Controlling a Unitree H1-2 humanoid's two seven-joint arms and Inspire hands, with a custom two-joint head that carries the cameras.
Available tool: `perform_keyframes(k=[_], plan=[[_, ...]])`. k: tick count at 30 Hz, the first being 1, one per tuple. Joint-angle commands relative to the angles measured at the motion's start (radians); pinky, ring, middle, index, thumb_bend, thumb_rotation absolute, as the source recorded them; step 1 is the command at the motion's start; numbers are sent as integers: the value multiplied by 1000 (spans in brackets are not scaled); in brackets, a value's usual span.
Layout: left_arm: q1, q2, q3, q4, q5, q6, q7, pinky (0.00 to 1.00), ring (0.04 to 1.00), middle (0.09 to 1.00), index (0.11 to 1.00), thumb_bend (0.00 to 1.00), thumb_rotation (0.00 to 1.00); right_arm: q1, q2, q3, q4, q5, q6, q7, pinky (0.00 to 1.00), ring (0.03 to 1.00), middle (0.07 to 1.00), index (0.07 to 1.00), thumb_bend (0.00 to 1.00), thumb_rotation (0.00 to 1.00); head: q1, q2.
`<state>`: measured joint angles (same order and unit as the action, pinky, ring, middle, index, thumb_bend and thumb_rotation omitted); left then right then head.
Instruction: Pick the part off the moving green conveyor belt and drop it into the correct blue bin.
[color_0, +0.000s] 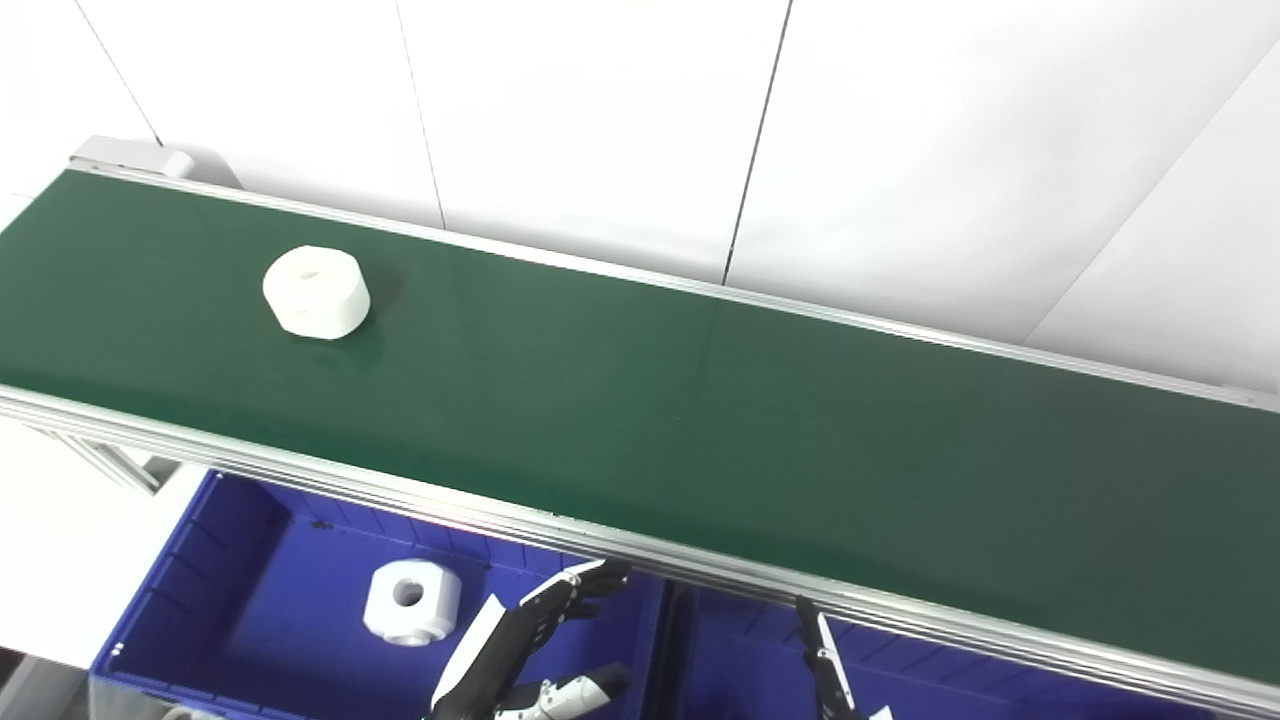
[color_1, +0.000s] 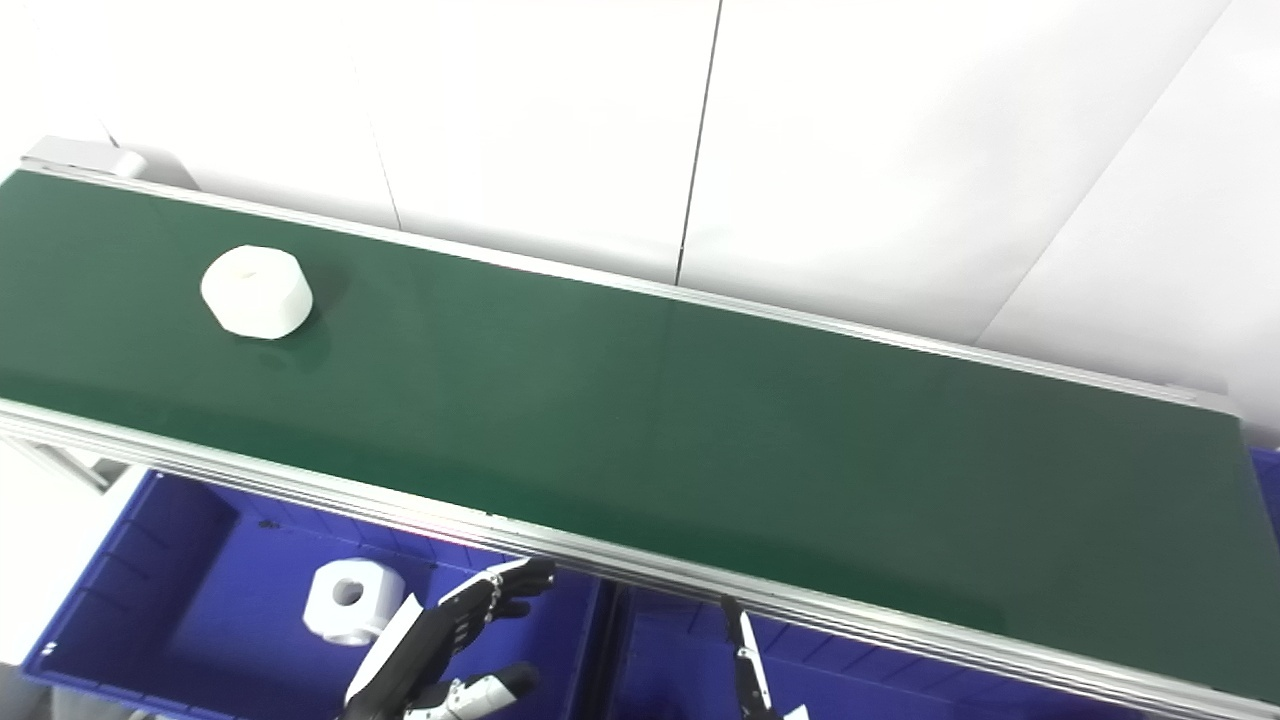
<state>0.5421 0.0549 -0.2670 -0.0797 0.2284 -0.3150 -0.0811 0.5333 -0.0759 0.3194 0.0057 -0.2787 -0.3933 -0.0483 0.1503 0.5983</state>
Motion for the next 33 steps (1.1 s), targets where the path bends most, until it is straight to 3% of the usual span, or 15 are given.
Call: perform_keyframes(k=[1, 10, 14, 17, 21, 24, 26, 28, 33], plan=[[-3, -7, -8, -1, 8, -44, 14, 777, 848, 820, 808, 754, 611, -2, -2, -1, -6, 14, -59, 5, 1000, 1000, 1000, 998, 918, 1000, 7, -11], [-22, -4, -21, 27, 8, -33, 12, 768, 846, 823, 809, 783, 619, -25, -17, 1, 33, 23, -74, 4, 1000, 1000, 1000, 1000, 909, 1000, 48, -49], [-31, 4, -36, 38, -39, -67, -11, 771, 848, 817, 793, 801, 604, -40, -25, 5, 50, 23, -76, -3, 1000, 1000, 1000, 1000, 905, 1000, 75, -69], [-20, 23, -61, -11, -63, -78, -40, 774, 844, 820, 790, 807, 598, -47, -32, 12, 52, 27, -76, -3, 1000, 1000, 1000, 1000, 893, 1000, 75, -74], [-11, 36, -101, -106, -108, -153, -50, 687, 792, 804, 786, 796, 568, -50, -39, 17, 46, 25, -75, -1, 1000, 1000, 1000, 1000, 873, 1000, 77, -71], [-18, 39, -115, -200, -141, -149, -61, 717, 793, 807, 776, 834, 522, -51, -41, 16, 45, 24, -73, 4, 1000, 1000, 1000, 1000, 887, 1000, 82, -73], [-29, 40, -112, -245, -158, -146, -63, 695, 789, 801, 762, 857, 474, -51, -40, 14, 46, 21, -72, 5, 1000, 1000, 1000, 1000, 891, 1000, 84, -80], [-65, 48, -83, -315, -152, -105, -64, 658, 784, 799, 767, 904, 463, -55, -39, 15, 52, 25, -73, 7, 1000, 1000, 1000, 1000, 882, 1000, 84, -86], [-226, 102, 29, -394, -104, -36, -80, 628, 787, 813, 772, 956, 425, -70, -38, 15, 71, 30, -73, 6, 1000, 1000, 1000, 1000, 887, 1000, 88, -101]])
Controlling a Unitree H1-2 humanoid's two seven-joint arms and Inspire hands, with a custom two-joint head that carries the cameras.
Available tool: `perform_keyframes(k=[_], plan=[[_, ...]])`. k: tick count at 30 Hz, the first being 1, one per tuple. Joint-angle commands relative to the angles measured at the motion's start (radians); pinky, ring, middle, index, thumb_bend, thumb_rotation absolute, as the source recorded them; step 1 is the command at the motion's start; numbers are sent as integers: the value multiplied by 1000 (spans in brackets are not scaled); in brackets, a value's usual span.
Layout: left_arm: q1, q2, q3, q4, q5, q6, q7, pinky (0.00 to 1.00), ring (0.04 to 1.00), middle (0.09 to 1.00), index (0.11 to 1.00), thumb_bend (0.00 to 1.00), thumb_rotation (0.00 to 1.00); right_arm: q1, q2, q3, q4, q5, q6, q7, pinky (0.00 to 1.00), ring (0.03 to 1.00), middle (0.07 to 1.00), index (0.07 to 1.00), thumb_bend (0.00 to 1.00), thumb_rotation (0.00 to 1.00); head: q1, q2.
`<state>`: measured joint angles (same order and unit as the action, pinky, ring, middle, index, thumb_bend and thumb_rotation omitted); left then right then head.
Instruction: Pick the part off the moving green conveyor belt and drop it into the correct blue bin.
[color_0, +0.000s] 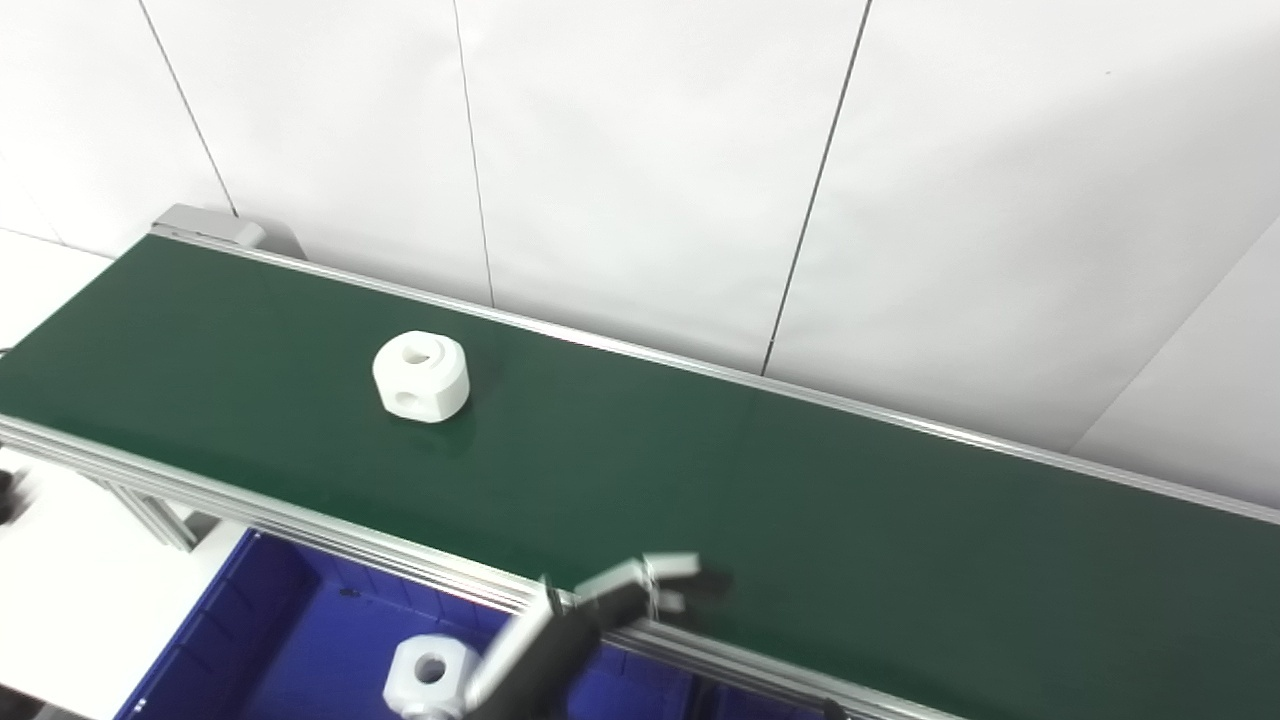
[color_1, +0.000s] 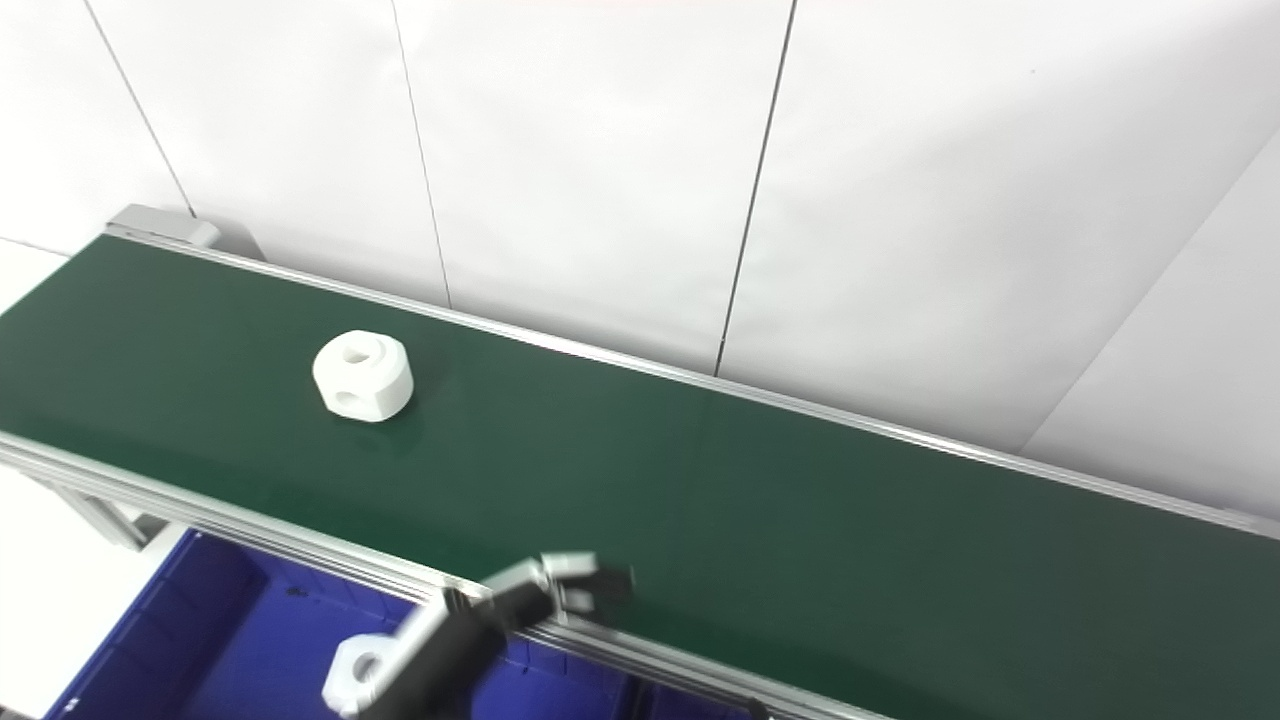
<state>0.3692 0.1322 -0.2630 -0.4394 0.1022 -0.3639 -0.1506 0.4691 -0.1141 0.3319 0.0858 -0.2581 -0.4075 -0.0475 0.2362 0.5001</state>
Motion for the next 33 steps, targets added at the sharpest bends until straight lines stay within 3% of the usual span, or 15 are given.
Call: perform_keyframes(k=[1, 4, 7, 13, 17, 19, 25, 33], plan=[[-102, 46, 54, -43, 51, 39, -18, 631, 790, 814, 763, 970, 414, -10, -1, 5, -3, 12, -61, 1, 1000, 999, 1000, 1000, 889, 1000, 4, -4], [-196, 81, 104, -48, 106, 88, -32, 645, 806, 827, 729, 1000, 345, -17, -3, 8, 6, 20, -62, -3, 1000, 994, 1000, 1000, 901, 1000, 10, -5], [-299, 115, 133, -28, 193, 100, -42, 666, 822, 842, 730, 1000, 338, -18, -5, 8, 7, 36, -61, 4, 1000, 995, 1000, 1000, 908, 1000, 17, -7], [-474, 186, 153, 36, 400, 133, -71, 808, 891, 885, 764, 968, 306, -22, -6, 10, 14, 45, -61, 10, 1000, 989, 1000, 1000, 921, 1000, 20, -12], [-577, 239, 160, 90, 446, 140, -93, 835, 866, 850, 740, 996, 203, -25, -4, 12, 19, 55, -61, 11, 1000, 983, 1000, 1000, 916, 1000, 17, -14], [-625, 269, 159, 123, 472, 131, -99, 812, 844, 832, 742, 1000, 162, -26, -2, 11, 20, 60, -61, 16, 1000, 986, 1000, 1000, 913, 1000, 17, -15], [-727, 333, 136, 202, 576, 172, -150, 753, 808, 813, 766, 1000, 170, -33, -4, 9, 33, 60, -61, 20, 1000, 990, 1000, 1000, 921, 1000, 19, -16], [-782, 353, 97, 264, 720, 338, -276, 693, 829, 858, 805, 1000, 144, -31, 2, 8, 31, 64, -61, 27, 1000, 990, 1000, 998, 917, 1000, 9, -16]])
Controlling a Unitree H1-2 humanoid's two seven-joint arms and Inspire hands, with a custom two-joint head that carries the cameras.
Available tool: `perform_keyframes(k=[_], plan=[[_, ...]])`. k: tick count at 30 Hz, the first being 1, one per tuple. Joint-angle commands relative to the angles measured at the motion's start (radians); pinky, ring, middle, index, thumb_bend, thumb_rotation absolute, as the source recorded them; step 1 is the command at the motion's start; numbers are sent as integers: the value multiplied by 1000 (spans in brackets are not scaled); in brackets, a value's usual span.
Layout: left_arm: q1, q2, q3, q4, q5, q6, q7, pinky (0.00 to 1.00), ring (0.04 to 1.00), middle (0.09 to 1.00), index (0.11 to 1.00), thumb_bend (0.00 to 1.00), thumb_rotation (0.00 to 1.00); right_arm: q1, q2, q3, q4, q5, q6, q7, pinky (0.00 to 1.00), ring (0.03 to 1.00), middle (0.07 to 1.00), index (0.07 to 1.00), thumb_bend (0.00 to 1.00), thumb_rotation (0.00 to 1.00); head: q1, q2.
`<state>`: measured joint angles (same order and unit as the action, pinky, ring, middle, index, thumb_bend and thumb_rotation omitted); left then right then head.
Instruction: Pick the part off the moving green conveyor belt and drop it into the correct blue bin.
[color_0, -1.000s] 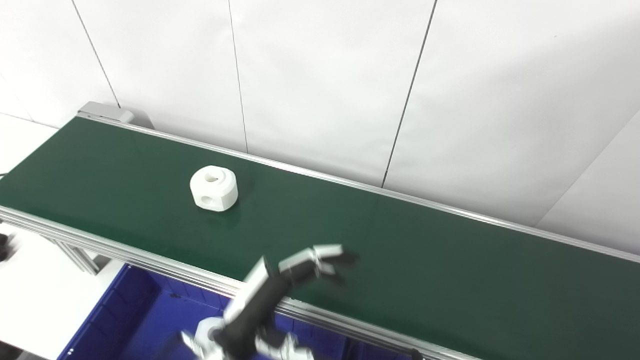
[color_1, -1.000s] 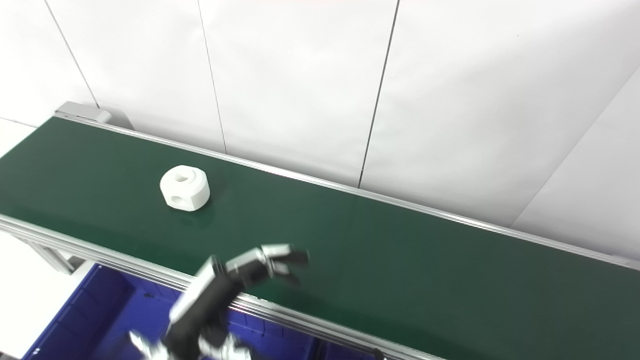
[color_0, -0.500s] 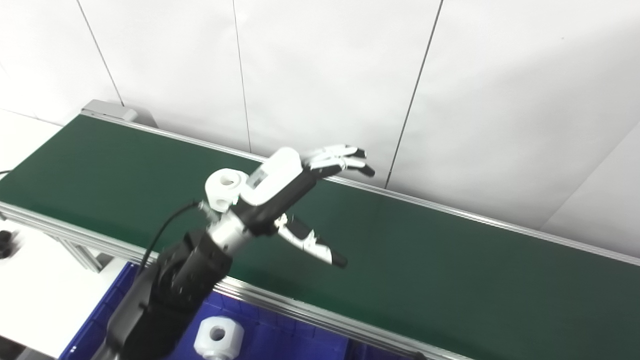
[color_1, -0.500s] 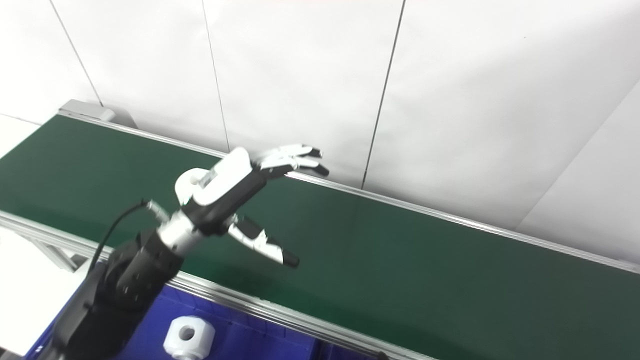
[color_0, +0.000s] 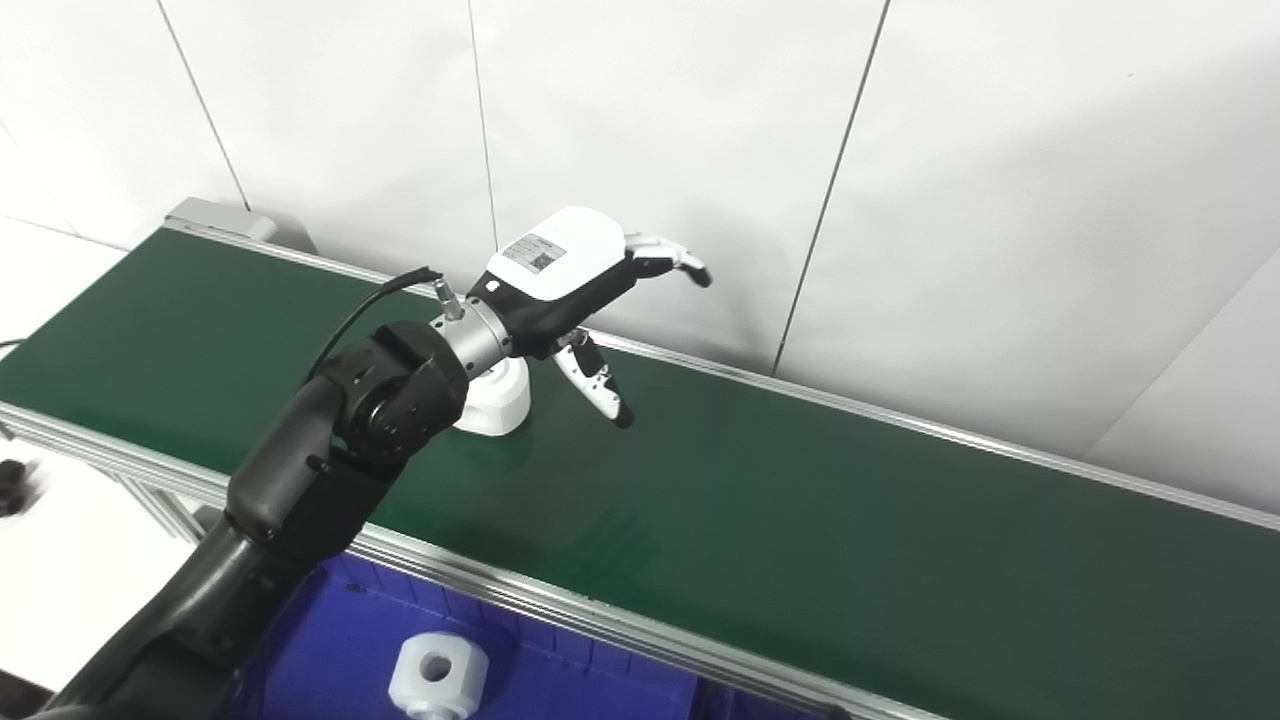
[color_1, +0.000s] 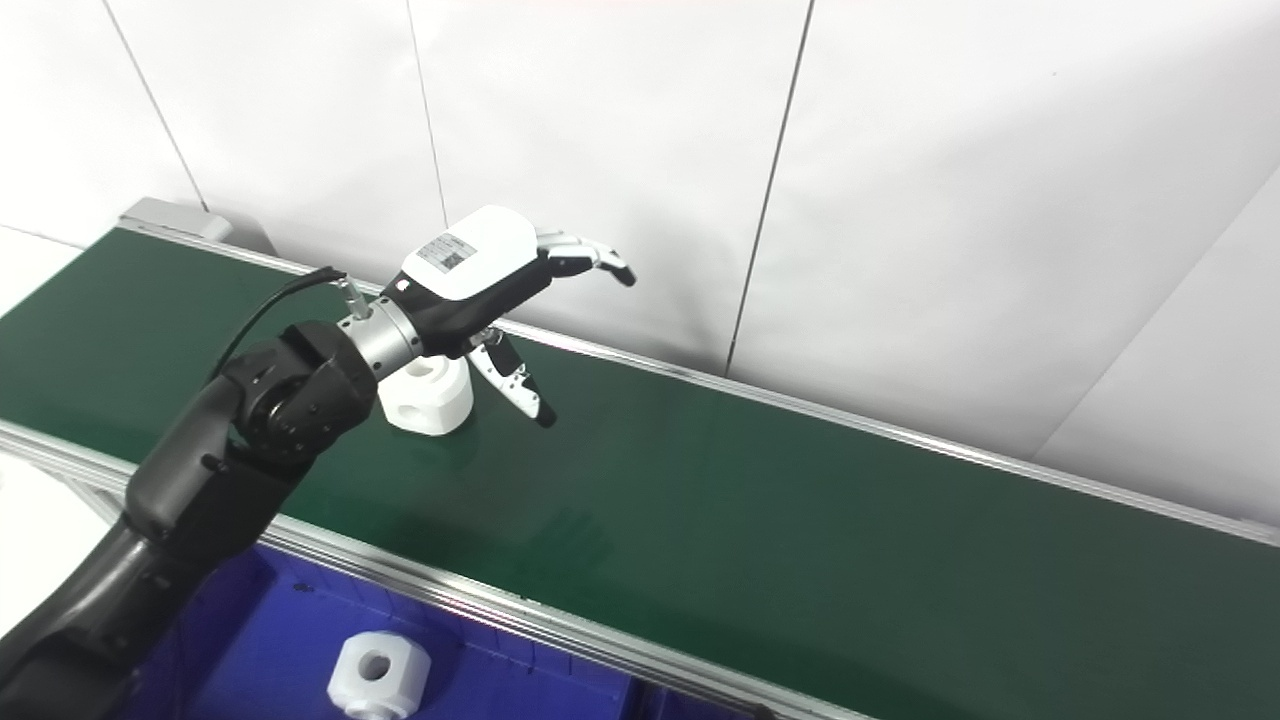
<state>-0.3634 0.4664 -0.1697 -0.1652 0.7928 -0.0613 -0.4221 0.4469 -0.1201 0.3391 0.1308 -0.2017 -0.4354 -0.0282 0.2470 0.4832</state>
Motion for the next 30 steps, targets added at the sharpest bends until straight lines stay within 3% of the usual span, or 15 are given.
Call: perform_keyframes(k=[1, 8, 22, 30], plan=[[-52, 17, -1, -5, 48, 58, -15, 679, 823, 859, 809, 1000, 140, -8, 8, 1, -14, 7, -33, 7, 1000, 990, 1000, 997, 919, 1000, -2, 1], [-68, 3, -43, 43, 165, 192, -79, 686, 845, 883, 864, 1000, 136, -5, 12, 0, -21, 3, -29, 13, 1000, 990, 1000, 994, 932, 1000, -6, 3], [-70, 14, -136, 168, 348, 263, -54, 841, 895, 908, 892, 1000, 214, -4, 15, -4, -18, 7, -32, 26, 1000, 995, 1000, 991, 906, 1000, -7, 6], [-78, -1, -161, 242, 373, 263, -33, 848, 892, 905, 891, 1000, 244, -3, 15, -3, -16, 6, -32, 26, 1000, 998, 998, 987, 884, 1000, -7, 12]])
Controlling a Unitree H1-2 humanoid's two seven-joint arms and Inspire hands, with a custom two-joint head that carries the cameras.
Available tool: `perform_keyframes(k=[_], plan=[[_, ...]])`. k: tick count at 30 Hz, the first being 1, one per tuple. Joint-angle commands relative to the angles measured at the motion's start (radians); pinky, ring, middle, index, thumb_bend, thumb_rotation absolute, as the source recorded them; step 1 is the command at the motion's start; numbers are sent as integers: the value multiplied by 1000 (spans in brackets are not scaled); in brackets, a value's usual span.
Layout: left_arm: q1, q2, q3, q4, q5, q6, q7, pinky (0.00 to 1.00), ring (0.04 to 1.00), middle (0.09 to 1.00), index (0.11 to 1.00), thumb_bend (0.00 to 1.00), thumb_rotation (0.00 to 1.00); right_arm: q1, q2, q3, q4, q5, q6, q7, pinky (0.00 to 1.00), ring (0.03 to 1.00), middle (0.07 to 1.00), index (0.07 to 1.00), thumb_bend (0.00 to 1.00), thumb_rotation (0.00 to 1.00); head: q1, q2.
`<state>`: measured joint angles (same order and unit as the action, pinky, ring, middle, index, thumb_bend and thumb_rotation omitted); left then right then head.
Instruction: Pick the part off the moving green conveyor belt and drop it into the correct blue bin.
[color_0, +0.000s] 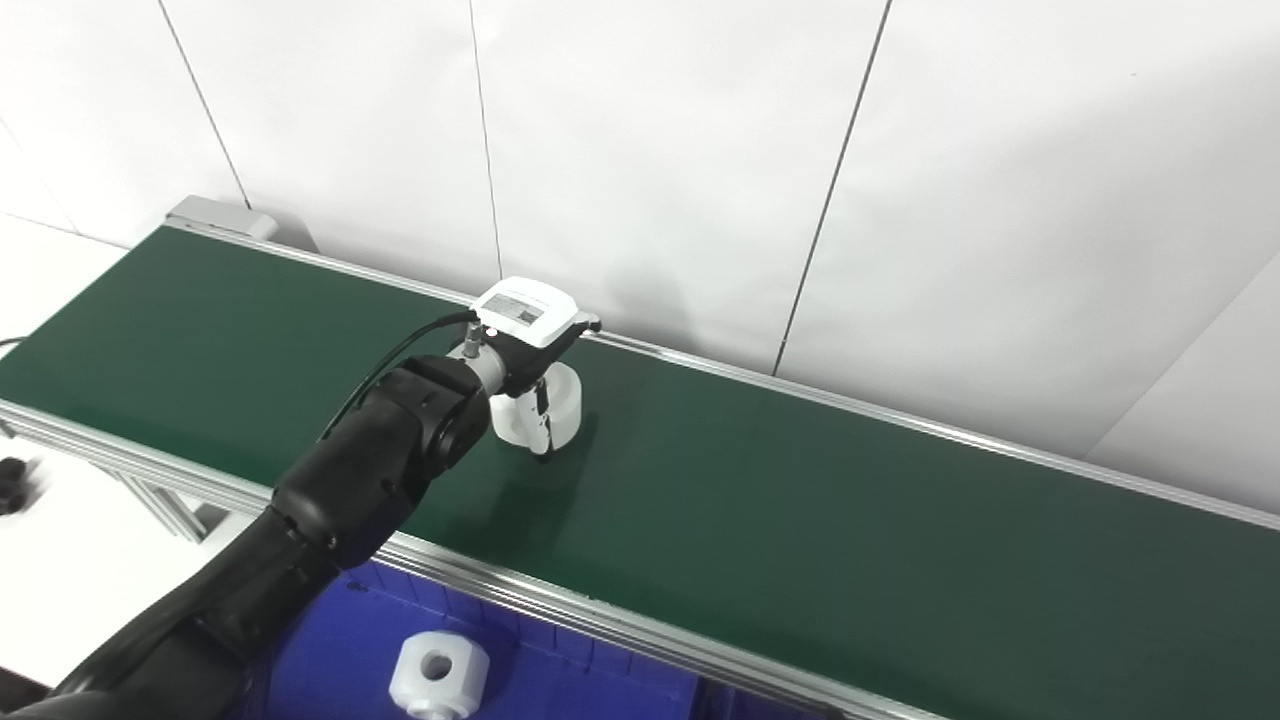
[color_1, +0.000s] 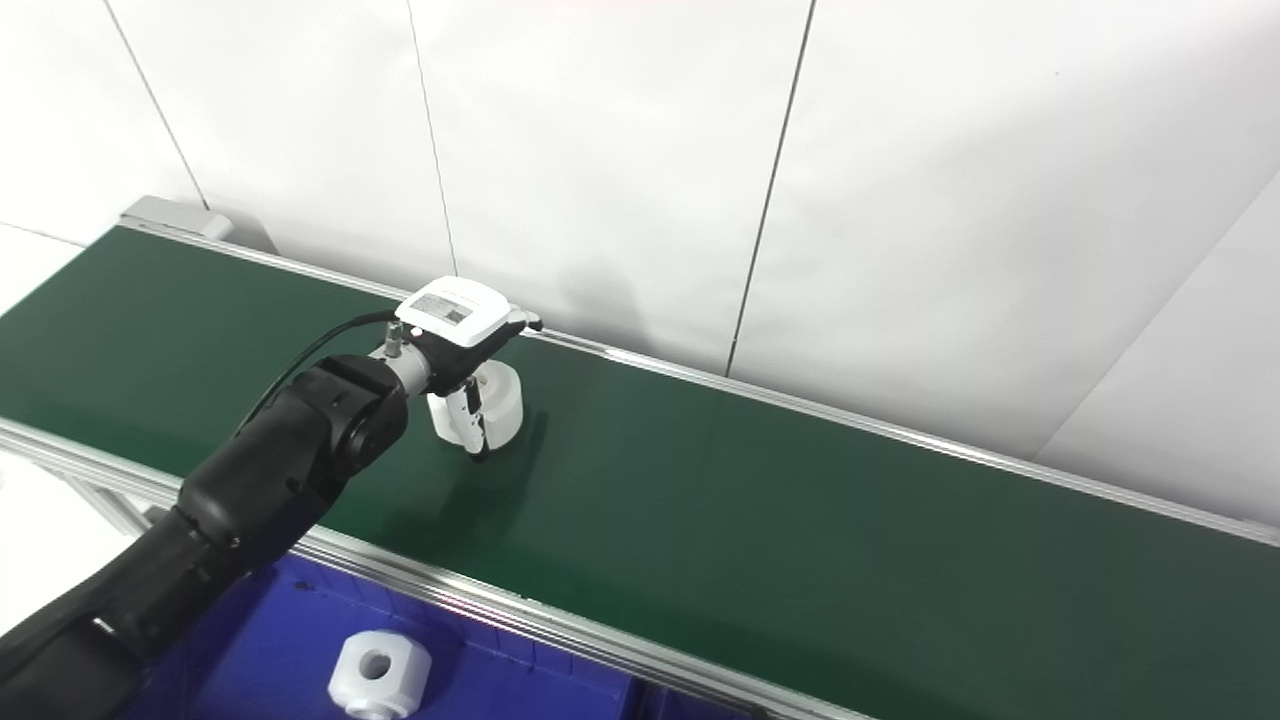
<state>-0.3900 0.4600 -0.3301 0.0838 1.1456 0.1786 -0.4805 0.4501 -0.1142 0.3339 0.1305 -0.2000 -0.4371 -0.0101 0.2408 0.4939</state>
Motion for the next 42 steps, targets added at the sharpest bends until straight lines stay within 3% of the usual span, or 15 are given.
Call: perform_keyframes(k=[1, 8, 15, 19, 20, 23, 24, 25, 26, 31, 32, 42], plan=[[-53, 3, -4, 1, 22, 26, 24, 847, 892, 905, 889, 1000, 246, -6, 10, 3, -17, 4, -30, 9, 1000, 998, 998, 987, 881, 1000, -2, 2], [-66, 6, -18, 35, 19, 25, 37, 844, 894, 907, 879, 1000, 239, -2, 14, 4, -25, 4, -27, 15, 1000, 996, 1000, 992, 872, 1000, -4, 4], [-75, -9, -19, 74, -6, 12, 78, 829, 868, 871, 813, 1000, 173, 3, 17, 5, -33, 7, -23, 19, 1000, 999, 999, 988, 862, 1000, -5, 8], [-63, -44, -1, 128, -82, -21, 182, 598, 724, 772, 727, 947, 106, 8, 20, 7, -41, 6, -20, 20, 1000, 998, 998, 988, 861, 1000, -11, 15], [-59, -55, 2, 146, -100, -33, 221, 579, 709, 762, 720, 938, 96, 11, 20, 7, -45, 6, -18, 21, 1000, 999, 997, 988, 860, 1000, -13, 17], [-53, -75, 3, 199, -145, -74, 324, 435, 547, 656, 629, 861, 20, 17, 23, 7, -55, 5, -7, 22, 1000, 997, 998, 990, 870, 1000, -13, 19], [-53, -81, -1, 219, -155, -88, 355, 336, 427, 507, 560, 660, 8, 18, 23, 7, -55, 7, -6, 24, 1000, 997, 998, 989, 875, 1000, -13, 20], [-52, -87, -4, 233, -165, -97, 380, 252, 328, 484, 511, 570, 2, 19, 23, 7, -56, 10, -5, 26, 1000, 998, 998, 989, 878, 1000, -13, 20], [-51, -92, -6, 241, -174, -103, 394, 216, 287, 477, 496, 544, 0, 20, 23, 6, -56, 17, -6, 29, 1000, 997, 997, 988, 876, 1000, -13, 21], [-49, -105, -12, 249, -224, -113, 418, 204, 279, 474, 486, 526, 0, 26, 30, 2, -68, 25, 5, 41, 1000, 985, 990, 987, 877, 1000, -17, 26], [-48, -108, -9, 248, -241, -114, 418, 217, 292, 430, 500, 521, 0, 27, 31, 2, -71, 26, 8, 43, 1000, 981, 985, 985, 884, 1000, -18, 27], [-30, -117, -13, 202, -303, -82, 390, 144, 208, 471, 486, 527, 0, 32, 35, -2, -87, 22, 27, 48, 958, 963, 972, 994, 874, 1000, -21, 29]])
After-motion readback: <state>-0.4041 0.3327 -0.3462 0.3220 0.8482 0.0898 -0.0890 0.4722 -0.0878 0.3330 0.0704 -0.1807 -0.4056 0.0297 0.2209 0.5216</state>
